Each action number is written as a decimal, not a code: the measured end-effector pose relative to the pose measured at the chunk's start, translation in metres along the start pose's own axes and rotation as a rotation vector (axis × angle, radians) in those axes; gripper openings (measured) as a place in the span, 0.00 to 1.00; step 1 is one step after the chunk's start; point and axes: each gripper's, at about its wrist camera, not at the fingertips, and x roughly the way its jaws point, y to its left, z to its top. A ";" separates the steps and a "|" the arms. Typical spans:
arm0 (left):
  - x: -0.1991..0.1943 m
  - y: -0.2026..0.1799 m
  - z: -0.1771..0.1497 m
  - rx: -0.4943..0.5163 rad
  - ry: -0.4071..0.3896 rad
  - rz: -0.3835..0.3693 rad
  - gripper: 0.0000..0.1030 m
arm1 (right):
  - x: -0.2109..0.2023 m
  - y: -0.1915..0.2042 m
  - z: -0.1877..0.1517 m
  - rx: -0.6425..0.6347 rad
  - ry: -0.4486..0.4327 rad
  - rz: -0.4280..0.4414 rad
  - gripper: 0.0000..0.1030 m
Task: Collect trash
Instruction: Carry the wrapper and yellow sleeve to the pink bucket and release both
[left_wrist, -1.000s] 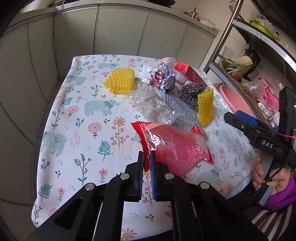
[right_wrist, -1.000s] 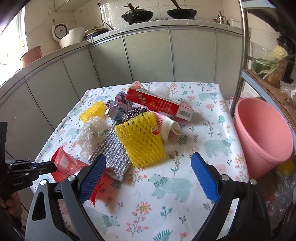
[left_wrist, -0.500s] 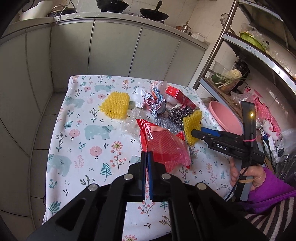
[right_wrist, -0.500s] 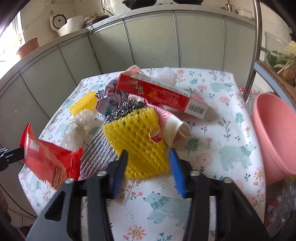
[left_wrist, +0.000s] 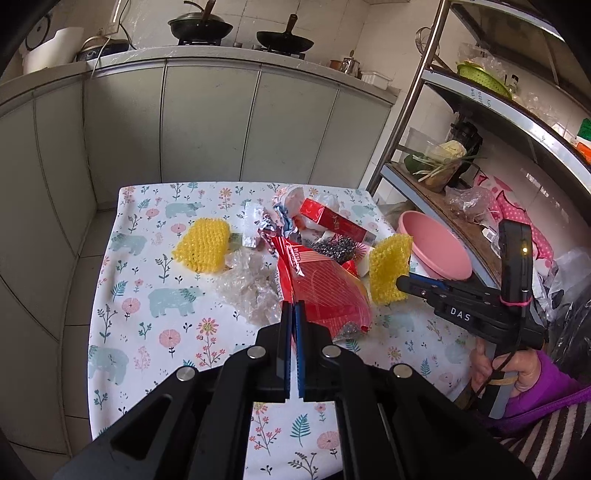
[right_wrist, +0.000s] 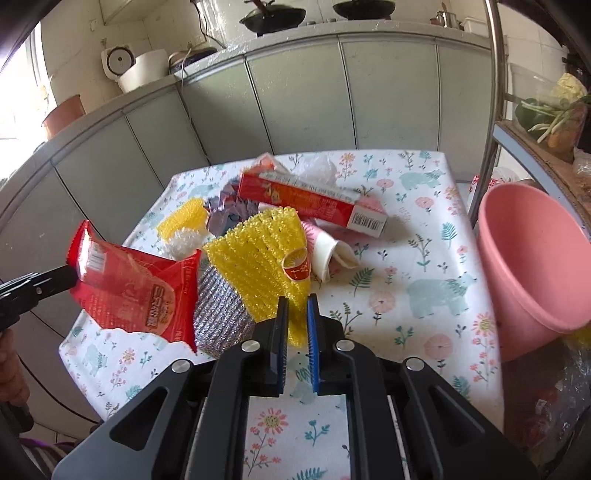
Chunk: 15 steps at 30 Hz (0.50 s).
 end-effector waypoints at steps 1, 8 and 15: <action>-0.002 -0.003 0.003 0.006 -0.007 -0.006 0.01 | -0.007 -0.002 0.001 0.005 -0.015 0.001 0.10; -0.008 -0.034 0.028 0.066 -0.068 -0.047 0.01 | -0.049 -0.029 0.014 0.064 -0.115 -0.027 0.10; 0.022 -0.085 0.067 0.146 -0.096 -0.120 0.01 | -0.074 -0.088 0.025 0.177 -0.187 -0.171 0.10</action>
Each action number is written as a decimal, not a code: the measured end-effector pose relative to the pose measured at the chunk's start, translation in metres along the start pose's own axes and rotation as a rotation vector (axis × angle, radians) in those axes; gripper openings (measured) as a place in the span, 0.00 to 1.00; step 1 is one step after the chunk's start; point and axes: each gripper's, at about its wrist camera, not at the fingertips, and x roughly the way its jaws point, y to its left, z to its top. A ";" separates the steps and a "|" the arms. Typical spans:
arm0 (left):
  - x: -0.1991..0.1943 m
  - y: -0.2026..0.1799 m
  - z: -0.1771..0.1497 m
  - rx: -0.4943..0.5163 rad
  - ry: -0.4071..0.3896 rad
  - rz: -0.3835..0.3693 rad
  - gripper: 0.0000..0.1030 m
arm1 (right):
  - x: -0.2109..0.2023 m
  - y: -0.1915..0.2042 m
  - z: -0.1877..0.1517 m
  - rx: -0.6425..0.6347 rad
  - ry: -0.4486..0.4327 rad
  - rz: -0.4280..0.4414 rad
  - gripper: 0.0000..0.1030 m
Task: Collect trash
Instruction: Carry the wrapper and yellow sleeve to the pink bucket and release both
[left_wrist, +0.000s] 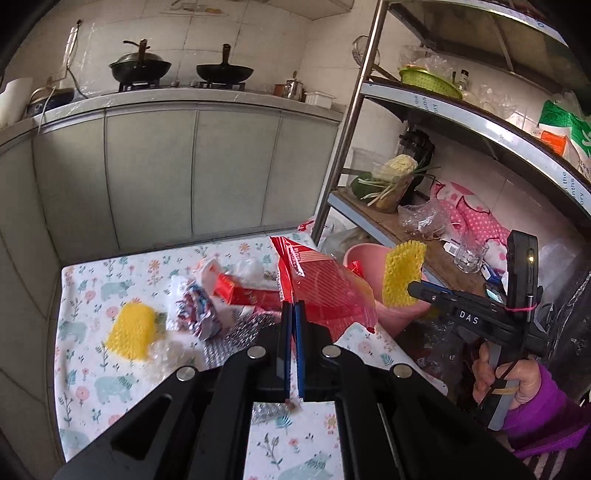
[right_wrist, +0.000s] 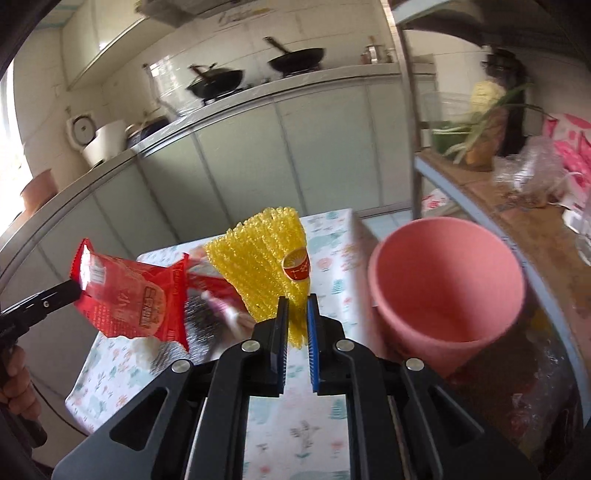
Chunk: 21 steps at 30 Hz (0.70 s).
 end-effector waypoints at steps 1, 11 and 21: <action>0.009 -0.007 0.006 0.009 0.000 -0.011 0.01 | 0.000 -0.008 0.001 0.012 -0.007 -0.026 0.10; 0.115 -0.072 0.043 0.099 0.044 -0.110 0.01 | 0.015 -0.085 0.016 0.118 -0.023 -0.220 0.10; 0.219 -0.120 0.039 0.143 0.149 -0.138 0.01 | 0.048 -0.122 0.007 0.170 0.046 -0.285 0.10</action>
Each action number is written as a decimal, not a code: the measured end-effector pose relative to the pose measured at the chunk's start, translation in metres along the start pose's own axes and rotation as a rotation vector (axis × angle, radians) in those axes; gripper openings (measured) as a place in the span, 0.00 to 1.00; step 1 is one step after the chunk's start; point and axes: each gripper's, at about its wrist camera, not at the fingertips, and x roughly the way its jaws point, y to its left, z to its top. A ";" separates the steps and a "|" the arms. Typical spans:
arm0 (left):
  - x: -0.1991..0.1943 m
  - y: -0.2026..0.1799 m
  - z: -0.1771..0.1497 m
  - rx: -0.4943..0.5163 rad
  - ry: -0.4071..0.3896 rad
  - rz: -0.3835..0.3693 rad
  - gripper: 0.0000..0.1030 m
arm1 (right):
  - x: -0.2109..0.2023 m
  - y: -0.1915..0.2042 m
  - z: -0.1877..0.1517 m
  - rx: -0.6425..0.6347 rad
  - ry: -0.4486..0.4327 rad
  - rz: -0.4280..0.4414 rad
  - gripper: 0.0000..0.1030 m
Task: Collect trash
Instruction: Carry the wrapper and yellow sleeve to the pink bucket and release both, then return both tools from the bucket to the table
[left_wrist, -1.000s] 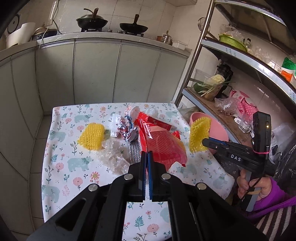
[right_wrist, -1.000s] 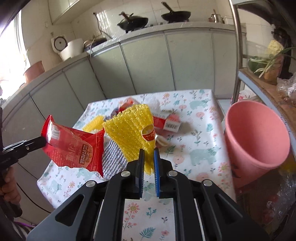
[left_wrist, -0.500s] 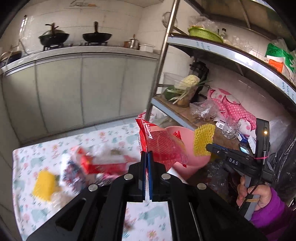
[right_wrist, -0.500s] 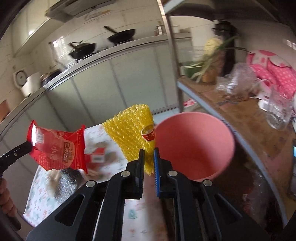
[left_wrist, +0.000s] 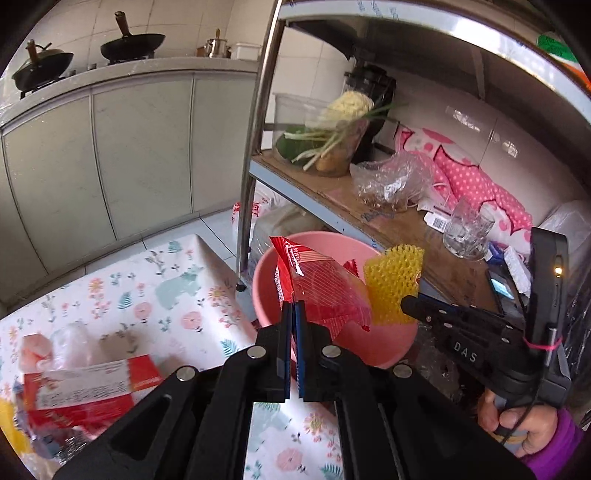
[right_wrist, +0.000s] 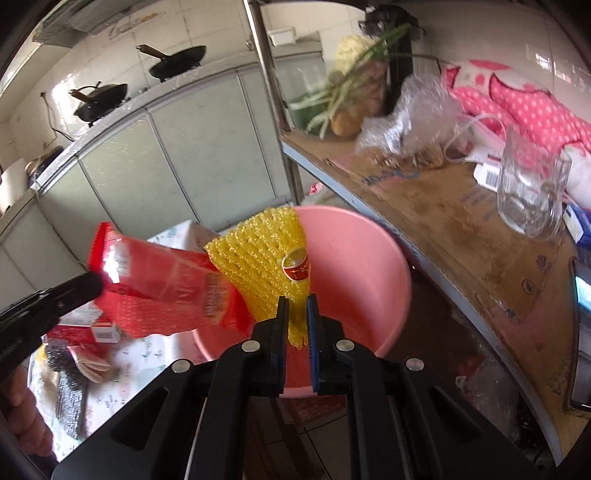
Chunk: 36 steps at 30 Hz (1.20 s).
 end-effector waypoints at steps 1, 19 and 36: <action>0.010 -0.003 0.001 0.007 0.009 0.003 0.01 | 0.003 -0.001 -0.001 0.002 0.009 -0.007 0.10; 0.065 0.000 -0.001 -0.035 0.093 -0.018 0.29 | 0.032 -0.014 -0.005 0.005 0.077 -0.086 0.28; -0.005 -0.001 -0.016 -0.067 0.040 -0.022 0.38 | -0.015 0.027 -0.012 -0.074 0.022 -0.002 0.30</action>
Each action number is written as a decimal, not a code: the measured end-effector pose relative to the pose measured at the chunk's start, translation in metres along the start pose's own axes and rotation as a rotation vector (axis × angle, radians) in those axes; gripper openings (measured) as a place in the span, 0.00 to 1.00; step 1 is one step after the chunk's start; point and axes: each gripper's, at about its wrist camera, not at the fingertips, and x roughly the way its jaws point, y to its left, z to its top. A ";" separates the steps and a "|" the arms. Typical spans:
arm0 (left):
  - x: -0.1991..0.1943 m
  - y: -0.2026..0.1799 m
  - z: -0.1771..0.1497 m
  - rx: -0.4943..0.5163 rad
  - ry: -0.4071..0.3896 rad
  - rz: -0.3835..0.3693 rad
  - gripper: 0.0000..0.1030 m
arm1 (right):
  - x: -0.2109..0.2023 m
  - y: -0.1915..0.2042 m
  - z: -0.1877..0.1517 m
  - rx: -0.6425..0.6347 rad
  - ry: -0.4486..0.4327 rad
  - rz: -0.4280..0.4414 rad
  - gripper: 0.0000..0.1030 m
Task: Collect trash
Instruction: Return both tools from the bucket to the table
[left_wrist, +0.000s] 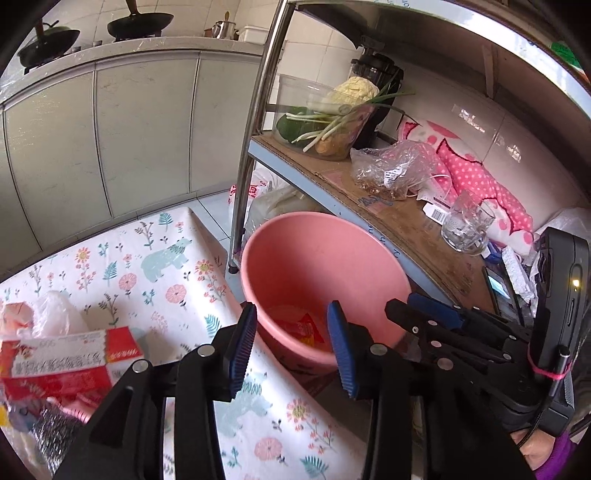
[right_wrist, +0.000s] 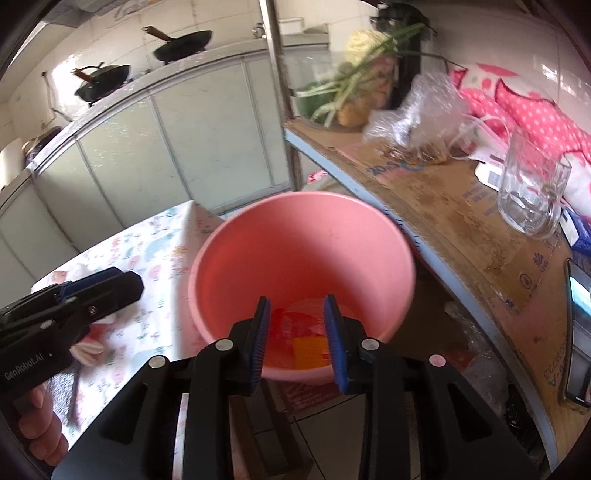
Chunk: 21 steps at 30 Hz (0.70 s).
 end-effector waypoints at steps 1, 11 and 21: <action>-0.007 0.000 -0.003 0.001 -0.004 0.003 0.38 | -0.002 0.004 -0.001 -0.007 0.000 0.009 0.30; -0.077 0.025 -0.043 -0.024 -0.039 0.065 0.38 | -0.021 0.060 -0.023 -0.089 0.025 0.131 0.30; -0.148 0.085 -0.086 -0.093 -0.066 0.192 0.38 | -0.028 0.114 -0.046 -0.181 0.062 0.236 0.30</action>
